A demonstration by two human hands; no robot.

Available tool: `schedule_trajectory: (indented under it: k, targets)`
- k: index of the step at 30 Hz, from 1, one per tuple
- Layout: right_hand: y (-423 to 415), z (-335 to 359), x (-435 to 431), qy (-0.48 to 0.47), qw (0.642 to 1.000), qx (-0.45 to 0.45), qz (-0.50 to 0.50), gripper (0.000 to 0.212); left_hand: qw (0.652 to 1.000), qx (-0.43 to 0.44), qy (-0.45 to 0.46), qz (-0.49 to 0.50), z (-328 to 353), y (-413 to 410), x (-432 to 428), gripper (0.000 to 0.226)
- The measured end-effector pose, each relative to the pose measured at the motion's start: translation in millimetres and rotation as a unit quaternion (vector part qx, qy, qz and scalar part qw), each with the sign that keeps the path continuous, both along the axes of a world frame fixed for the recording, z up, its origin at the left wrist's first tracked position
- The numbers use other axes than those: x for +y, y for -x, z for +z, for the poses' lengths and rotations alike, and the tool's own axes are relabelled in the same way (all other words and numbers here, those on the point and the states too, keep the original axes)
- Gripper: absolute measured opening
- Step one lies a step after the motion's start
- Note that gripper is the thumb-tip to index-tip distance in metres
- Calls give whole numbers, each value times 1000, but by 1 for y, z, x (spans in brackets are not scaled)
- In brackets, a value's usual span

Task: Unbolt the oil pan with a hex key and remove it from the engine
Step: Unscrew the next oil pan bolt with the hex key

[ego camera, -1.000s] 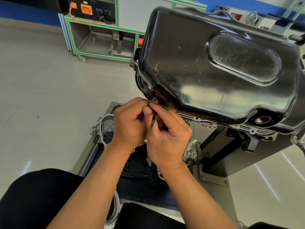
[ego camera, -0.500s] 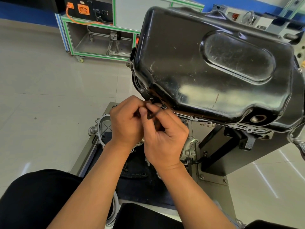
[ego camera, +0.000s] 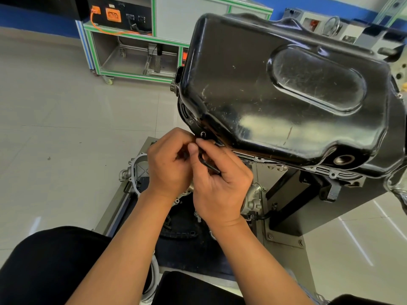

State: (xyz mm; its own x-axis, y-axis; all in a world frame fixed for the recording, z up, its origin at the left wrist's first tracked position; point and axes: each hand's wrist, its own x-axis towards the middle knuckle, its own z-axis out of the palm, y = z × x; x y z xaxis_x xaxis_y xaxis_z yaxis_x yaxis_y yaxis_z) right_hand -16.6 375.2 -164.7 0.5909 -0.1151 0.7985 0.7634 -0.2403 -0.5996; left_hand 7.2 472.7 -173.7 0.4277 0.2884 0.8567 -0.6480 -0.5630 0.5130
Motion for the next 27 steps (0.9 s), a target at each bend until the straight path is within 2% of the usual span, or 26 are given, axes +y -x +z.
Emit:
schedule_trajectory:
  k: [4, 7, 10, 14, 16, 19, 21, 27]
  targets:
    - [-1, -2, -1, 1, 1000, 4, 0, 19, 1000, 4, -20, -17, -1, 4, 0, 17]
    - [-2, -1, 0, 2, 1000, 1, -7, 18, 999, 0, -29, -19, 3, 5, -1, 22]
    - [-1, -1, 0, 2, 1000, -1, -9, 16, 999, 31, 14, 0, 6, 4, -5, 33]
    - [-1, -2, -1, 2, 1000, 1, -5, 17, 997, 52, 58, -21, 7, 4, -3, 29]
    - [-2, -2, -1, -1, 1000, 1, -5, 16, 999, 39, 25, -17, 8, 6, 1, 22]
    - [-2, -3, 0, -7, 1000, 2, -5, 18, 999, 21, -40, -29, 5, 8, 3, 21]
    - [-1, -4, 0, -5, 1000, 1, -10, 19, 998, 20, -47, -47, 2, 10, 4, 25]
    - [-1, 0, 2, -6, 1000, -6, -14, 16, 998, 56, 12, 2, 2, 6, 1, 25]
